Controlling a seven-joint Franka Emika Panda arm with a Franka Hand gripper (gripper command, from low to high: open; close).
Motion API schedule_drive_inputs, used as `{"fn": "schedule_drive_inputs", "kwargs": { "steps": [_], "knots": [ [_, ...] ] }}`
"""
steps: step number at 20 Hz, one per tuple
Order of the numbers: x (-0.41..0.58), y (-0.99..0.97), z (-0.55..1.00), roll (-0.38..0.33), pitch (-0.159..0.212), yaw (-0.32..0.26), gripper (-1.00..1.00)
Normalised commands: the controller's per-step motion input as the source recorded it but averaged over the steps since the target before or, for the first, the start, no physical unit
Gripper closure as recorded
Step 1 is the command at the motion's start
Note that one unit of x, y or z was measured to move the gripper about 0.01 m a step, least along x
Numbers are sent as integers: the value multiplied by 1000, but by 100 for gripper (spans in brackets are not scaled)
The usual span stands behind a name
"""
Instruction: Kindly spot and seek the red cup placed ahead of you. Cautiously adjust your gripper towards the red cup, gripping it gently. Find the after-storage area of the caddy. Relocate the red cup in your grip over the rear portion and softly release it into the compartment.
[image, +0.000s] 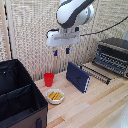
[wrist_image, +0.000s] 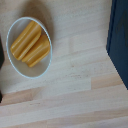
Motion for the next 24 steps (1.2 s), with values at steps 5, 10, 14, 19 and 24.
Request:
{"fn": "schedule_drive_inputs", "kwargs": {
  "steps": [5,10,14,19,24],
  "knots": [
    [507,0,-159,13,66,-3,-100],
    [635,0,-117,15,70,0,-100],
    [551,0,-124,9,65,0,-100],
    [407,-6,-202,0,52,0,-100],
    [293,-67,-284,4,20,0,-100]
  ]
}}
